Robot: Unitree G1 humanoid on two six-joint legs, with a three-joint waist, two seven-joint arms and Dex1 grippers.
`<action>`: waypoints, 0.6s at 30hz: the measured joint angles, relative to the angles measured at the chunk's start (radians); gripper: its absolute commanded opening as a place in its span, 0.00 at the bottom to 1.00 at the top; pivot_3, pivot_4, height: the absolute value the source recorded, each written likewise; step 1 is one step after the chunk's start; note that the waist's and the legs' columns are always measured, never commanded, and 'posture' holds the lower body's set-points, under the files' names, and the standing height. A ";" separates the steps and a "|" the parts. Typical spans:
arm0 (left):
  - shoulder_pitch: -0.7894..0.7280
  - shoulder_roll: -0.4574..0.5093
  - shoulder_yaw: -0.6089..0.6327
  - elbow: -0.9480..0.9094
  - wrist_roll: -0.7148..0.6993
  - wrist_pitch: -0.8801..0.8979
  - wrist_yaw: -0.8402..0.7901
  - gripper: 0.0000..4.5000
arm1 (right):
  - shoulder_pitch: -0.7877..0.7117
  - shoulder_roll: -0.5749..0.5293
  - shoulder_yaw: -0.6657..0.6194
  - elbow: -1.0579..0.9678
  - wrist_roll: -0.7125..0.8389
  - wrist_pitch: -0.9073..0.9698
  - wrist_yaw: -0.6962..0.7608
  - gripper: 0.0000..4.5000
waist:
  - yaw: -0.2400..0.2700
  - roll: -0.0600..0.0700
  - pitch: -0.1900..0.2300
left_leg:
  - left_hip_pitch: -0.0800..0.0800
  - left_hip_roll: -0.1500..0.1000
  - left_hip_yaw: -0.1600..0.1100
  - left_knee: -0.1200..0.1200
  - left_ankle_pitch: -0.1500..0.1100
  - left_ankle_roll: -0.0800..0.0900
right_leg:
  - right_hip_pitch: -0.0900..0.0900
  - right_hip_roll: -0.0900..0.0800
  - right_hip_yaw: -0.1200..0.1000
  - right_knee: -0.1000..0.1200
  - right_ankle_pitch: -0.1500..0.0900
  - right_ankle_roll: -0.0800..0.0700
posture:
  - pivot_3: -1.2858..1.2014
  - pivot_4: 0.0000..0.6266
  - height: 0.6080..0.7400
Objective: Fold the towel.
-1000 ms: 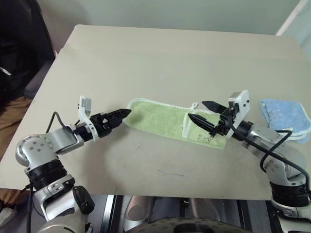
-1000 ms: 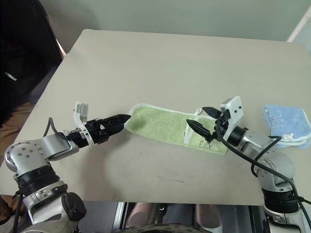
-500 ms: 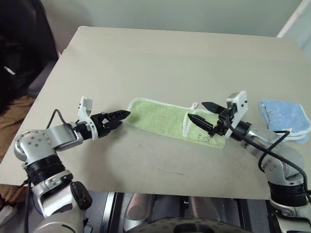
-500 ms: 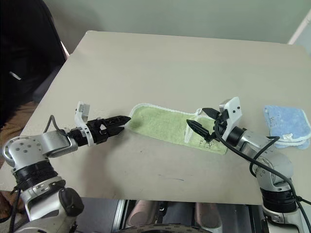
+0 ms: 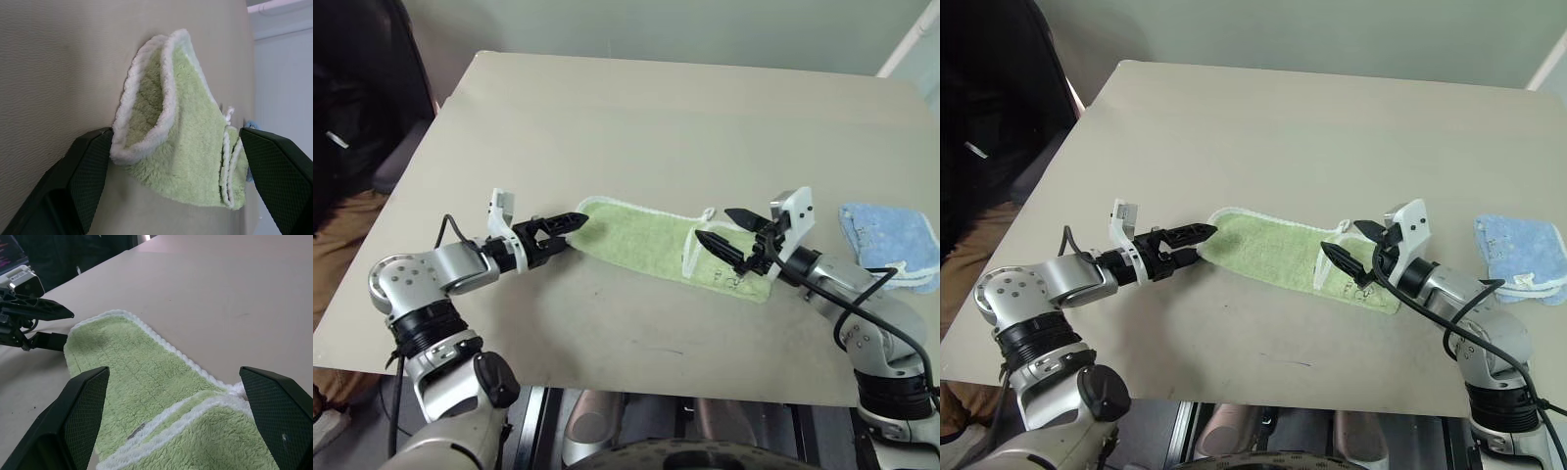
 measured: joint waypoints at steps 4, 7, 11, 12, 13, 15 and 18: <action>0.000 -0.017 -0.001 0.010 0.007 0.000 0.001 0.57 | 0.000 0.000 0.000 0.000 -0.003 0.000 0.000 1.00 | -0.002 -0.003 0.002 | 0.000 0.001 0.000 0.000 0.001 -0.003 | 0.000 0.001 0.000 0.000 0.000 -0.001 | 0.52 0.24 1.00; 0.000 -0.017 0.000 0.012 0.018 0.000 0.001 0.34 | 0.000 -0.001 0.000 0.001 -0.010 0.000 0.000 1.00 | -0.006 -0.003 0.002 | 0.000 0.001 0.000 0.000 0.002 -0.002 | -0.001 0.001 0.000 0.000 -0.001 -0.002 | 0.52 0.24 1.00; 0.000 -0.017 0.005 0.012 0.021 0.000 -0.001 0.03 | 0.000 -0.001 0.000 0.003 -0.016 0.000 0.000 1.00 | -0.006 -0.003 0.002 | 0.000 0.001 0.000 0.000 0.003 0.002 | -0.001 0.001 0.000 0.000 0.000 -0.005 | 0.52 0.24 1.00; 0.000 -0.017 0.008 0.012 0.021 0.000 -0.003 0.01 | 0.000 -0.001 0.000 0.004 -0.017 0.000 0.000 1.00 | -0.006 -0.003 0.002 | 0.000 0.001 0.000 0.000 0.003 0.002 | -0.001 0.001 0.000 0.000 -0.001 -0.005 | 0.52 0.24 1.00; 0.000 -0.017 0.011 0.011 0.021 0.000 -0.004 0.01 | 0.000 -0.001 0.000 0.004 -0.017 0.000 0.000 1.00 | -0.006 -0.003 0.002 | 0.000 0.001 0.000 0.000 0.003 0.003 | -0.001 0.001 0.000 0.000 -0.001 -0.005 | 0.52 0.24 1.00; 0.000 -0.017 0.012 0.011 0.021 0.000 -0.009 0.01 | 0.000 -0.001 0.000 0.004 -0.018 -0.001 0.001 1.00 | -0.006 -0.003 0.002 | 0.000 0.001 0.000 0.000 0.003 0.004 | -0.001 0.001 0.000 0.000 -0.002 -0.005 | 0.52 0.24 1.00; -0.001 -0.017 0.014 0.012 0.017 0.000 -0.021 0.01 | 0.000 -0.003 0.000 0.004 -0.017 -0.001 0.004 1.00 | -0.006 -0.004 0.002 | 0.000 0.001 0.000 0.000 0.003 0.005 | -0.001 0.001 0.000 0.000 -0.003 -0.005 | 0.52 0.24 1.00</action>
